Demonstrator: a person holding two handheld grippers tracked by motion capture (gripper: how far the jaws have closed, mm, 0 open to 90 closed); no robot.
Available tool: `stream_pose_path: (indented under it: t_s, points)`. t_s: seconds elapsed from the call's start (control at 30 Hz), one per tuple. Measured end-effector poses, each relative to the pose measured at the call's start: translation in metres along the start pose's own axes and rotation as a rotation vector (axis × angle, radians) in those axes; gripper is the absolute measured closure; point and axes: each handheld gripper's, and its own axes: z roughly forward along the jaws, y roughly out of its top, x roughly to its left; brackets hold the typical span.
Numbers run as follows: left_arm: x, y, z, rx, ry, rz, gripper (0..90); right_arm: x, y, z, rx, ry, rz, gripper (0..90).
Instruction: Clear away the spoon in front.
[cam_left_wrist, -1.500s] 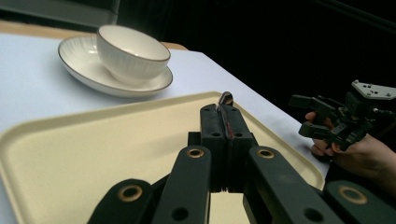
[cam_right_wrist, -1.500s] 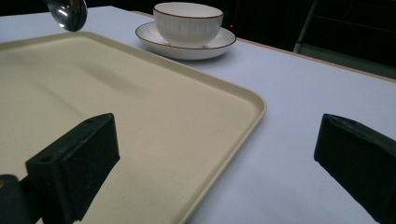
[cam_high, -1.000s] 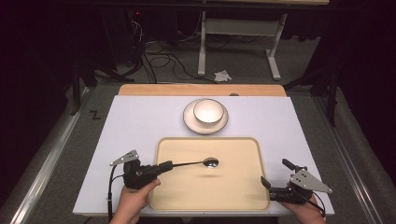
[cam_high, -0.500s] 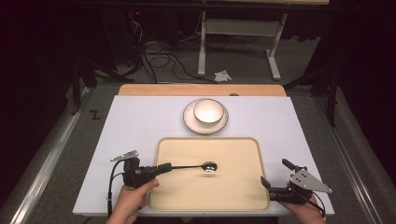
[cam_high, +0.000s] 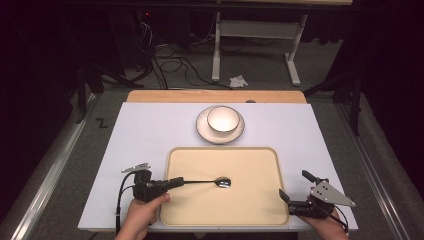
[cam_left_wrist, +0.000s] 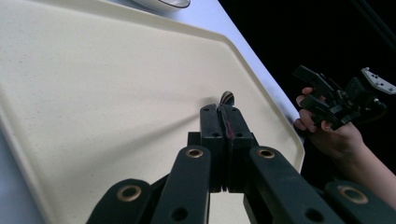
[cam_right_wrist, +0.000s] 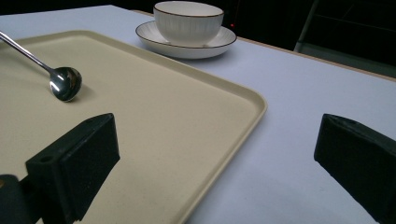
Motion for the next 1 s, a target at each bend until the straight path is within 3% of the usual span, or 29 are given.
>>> stream_pose_path:
  t_s: [0.17,0.33,0.63,0.97,1.0]
  points:
    - [0.001,0.0,-0.001,0.008,0.04,0.007,86.4,0.0,0.0,0.0,-0.002,0.001,0.0,0.7]
    - [0.0,0.0,-0.003,0.009,0.077,0.044,81.9,0.0,0.0,0.0,-0.003,0.0,0.004,0.7]
    - [-0.006,0.002,-0.003,0.01,0.144,0.091,64.6,0.0,0.0,-0.001,-0.005,0.0,0.003,0.7]
    - [-0.011,0.004,-0.006,0.001,0.161,0.136,56.7,0.0,0.0,-0.001,-0.006,-0.002,0.001,0.7]
    - [-0.014,0.004,-0.006,-0.001,0.184,0.177,56.2,-0.001,0.0,-0.001,-0.006,-0.003,0.002,0.8]
